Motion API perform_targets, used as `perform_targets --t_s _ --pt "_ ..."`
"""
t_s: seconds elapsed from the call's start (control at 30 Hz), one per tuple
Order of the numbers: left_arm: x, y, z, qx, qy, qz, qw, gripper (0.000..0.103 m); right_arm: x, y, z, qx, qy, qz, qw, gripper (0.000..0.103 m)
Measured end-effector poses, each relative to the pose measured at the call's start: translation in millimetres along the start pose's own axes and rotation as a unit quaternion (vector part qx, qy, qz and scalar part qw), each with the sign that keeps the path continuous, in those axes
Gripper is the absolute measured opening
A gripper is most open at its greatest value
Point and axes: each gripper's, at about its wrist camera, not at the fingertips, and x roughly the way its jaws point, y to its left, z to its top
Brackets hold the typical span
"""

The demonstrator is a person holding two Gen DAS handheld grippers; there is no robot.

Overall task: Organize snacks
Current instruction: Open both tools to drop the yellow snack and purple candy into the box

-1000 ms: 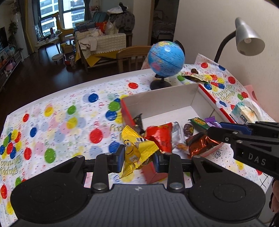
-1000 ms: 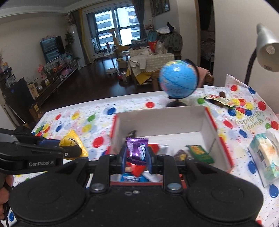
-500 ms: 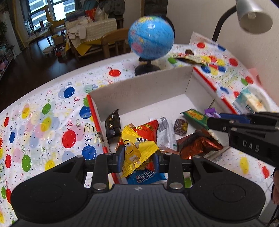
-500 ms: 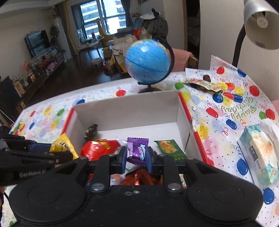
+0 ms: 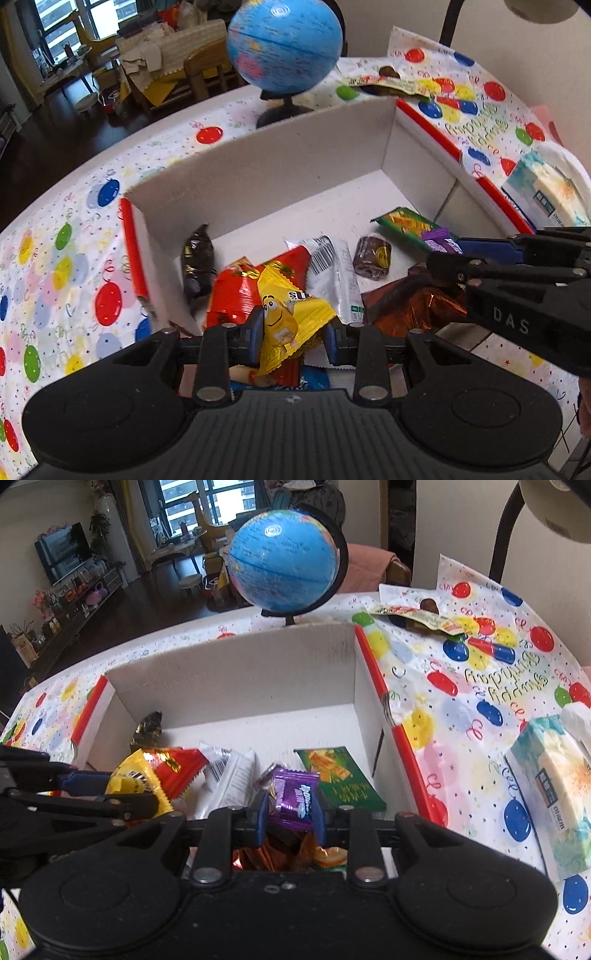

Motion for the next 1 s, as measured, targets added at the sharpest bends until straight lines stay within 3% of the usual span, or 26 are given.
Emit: perform_targets --t_s 0.2,0.23,0.33,0.47,1.0 --pt "4 -6 -1 0.003 0.005 -0.002 1.0 0.032 -3 -6 -5 0.004 0.002 0.006 1.0 0.027" --pt "3 -6 -1 0.002 0.005 -0.002 1.0 0.036 -3 -7 -6 0.005 0.002 0.007 1.0 0.028" --pt "-3 -7 -4 0.001 -0.004 -0.004 1.0 0.062 -6 -7 -9 0.006 0.001 0.011 1.0 0.032" --pt "-15 -4 -5 -0.001 -0.014 -0.009 0.9999 0.063 -15 -5 -11 0.012 -0.007 0.013 1.0 0.038" --pt "-82 37 -39 -0.03 -0.057 -0.032 0.9974 0.077 -84 33 -25 0.046 -0.084 0.038 0.995 0.085"
